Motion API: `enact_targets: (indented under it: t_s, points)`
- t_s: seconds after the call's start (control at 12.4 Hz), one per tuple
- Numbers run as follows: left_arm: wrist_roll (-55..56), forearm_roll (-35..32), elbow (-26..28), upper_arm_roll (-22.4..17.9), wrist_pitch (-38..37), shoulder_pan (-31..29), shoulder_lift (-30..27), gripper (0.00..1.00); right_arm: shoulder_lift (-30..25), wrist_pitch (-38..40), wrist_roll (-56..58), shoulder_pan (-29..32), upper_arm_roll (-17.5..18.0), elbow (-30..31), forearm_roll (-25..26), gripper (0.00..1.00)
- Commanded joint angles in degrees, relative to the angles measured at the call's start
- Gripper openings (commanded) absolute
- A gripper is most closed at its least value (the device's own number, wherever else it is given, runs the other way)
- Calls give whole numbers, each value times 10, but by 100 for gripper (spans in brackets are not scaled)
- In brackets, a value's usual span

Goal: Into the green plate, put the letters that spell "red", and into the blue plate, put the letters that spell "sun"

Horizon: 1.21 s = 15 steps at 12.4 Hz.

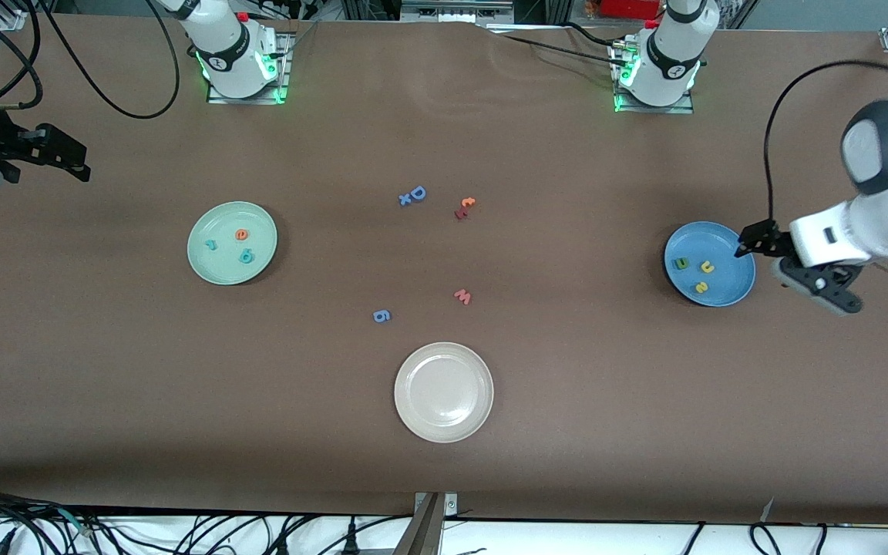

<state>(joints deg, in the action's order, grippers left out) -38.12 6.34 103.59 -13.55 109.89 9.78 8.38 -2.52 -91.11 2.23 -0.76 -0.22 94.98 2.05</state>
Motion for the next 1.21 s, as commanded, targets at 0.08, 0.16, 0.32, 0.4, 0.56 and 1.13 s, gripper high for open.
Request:
enact_targets:
  t_s: [0.08,0.16,0.32,0.4,0.56,1.13]
  points:
    - [73,-27,-35,25,-4,4,-42,100,-6,2,-3,18,7,0,-13,100]
    - [118,-27,-39,36,-4,3,-52,100,-2,5,-3,19,6,-1,-22,100]
    - [258,-27,-47,52,-8,1,-74,100,-1,0,-5,20,2,-1,-34,100]
    - [344,-27,-50,65,-13,0,-79,100,0,-1,-13,20,-1,-1,-35,100]
    - [482,-27,-65,96,-49,-11,-80,100,1,0,-14,21,-9,-1,-35,100]
    - [490,-20,-17,183,-87,-98,-141,100,3,-4,-6,17,-15,-1,-31,100]
